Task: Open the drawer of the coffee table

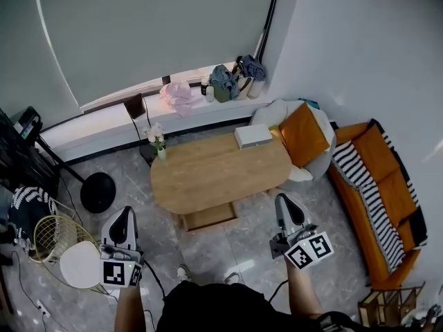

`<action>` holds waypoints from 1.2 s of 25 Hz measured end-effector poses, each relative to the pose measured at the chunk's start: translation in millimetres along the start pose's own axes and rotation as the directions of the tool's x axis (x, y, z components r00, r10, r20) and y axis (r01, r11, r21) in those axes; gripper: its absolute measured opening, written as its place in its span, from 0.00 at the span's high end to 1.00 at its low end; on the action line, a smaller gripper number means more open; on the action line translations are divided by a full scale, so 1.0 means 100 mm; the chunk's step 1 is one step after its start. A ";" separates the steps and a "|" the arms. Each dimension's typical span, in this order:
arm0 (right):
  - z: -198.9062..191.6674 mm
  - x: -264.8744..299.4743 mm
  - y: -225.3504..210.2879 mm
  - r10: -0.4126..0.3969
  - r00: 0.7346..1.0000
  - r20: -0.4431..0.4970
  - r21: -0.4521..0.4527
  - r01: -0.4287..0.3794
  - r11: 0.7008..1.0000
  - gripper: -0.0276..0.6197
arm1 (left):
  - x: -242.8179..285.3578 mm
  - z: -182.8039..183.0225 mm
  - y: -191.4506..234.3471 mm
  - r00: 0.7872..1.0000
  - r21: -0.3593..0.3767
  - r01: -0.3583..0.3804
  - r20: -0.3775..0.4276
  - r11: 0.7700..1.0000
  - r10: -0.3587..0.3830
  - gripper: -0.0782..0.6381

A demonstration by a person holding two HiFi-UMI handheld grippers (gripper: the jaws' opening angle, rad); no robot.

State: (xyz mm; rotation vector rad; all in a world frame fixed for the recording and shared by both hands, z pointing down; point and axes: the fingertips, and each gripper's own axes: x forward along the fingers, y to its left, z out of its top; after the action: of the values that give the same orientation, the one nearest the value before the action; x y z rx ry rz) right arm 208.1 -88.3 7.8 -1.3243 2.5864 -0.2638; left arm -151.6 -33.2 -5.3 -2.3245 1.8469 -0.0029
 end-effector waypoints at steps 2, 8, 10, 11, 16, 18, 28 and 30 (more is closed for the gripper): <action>0.04 -0.08 -0.07 -0.042 0.999 -0.004 -0.044 0.042 0.998 0.95 | -0.08 0.03 0.05 1.000 -0.012 -0.028 0.001 1.000 0.028 0.88; 0.08 -0.24 -0.24 -0.123 0.992 -0.025 -0.140 0.118 0.983 0.95 | -0.18 0.05 0.05 0.999 -0.028 -0.054 -0.009 0.998 0.054 0.88; 0.09 -0.26 -0.27 -0.133 0.991 -0.024 -0.155 0.127 0.980 0.95 | -0.18 0.05 0.01 0.999 -0.020 -0.046 -0.010 0.999 0.046 0.88; 0.09 -0.27 -0.27 -0.136 0.990 -0.023 -0.166 0.130 0.977 0.95 | -0.17 0.05 0.00 0.999 -0.017 -0.043 -0.011 0.999 0.042 0.88; 0.08 -0.28 -0.25 -0.153 0.988 -0.020 -0.203 0.145 0.968 0.95 | -0.18 0.04 0.01 0.999 -0.008 -0.050 -0.009 0.999 0.050 0.88; 0.08 -0.27 -0.24 -0.157 0.987 -0.014 -0.203 0.151 0.967 0.95 | -0.20 0.04 0.02 0.998 -0.014 -0.055 -0.012 0.998 0.054 0.88; 0.24 -0.15 -0.13 -0.165 0.984 0.062 -0.260 0.176 0.949 0.95 | -0.24 0.05 0.13 0.998 -0.014 -0.065 -0.003 0.998 0.065 0.88; 0.24 -0.13 -0.13 -0.171 0.983 0.068 -0.259 0.182 0.949 0.95 | -0.24 0.05 0.15 0.998 -0.014 -0.062 0.002 0.998 0.062 0.88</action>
State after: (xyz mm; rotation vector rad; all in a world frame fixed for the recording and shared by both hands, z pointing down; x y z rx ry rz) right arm 232.0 -86.0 -10.3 -1.6352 2.5352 0.0868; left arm -171.1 -12.5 -9.6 -2.2738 1.9231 0.0214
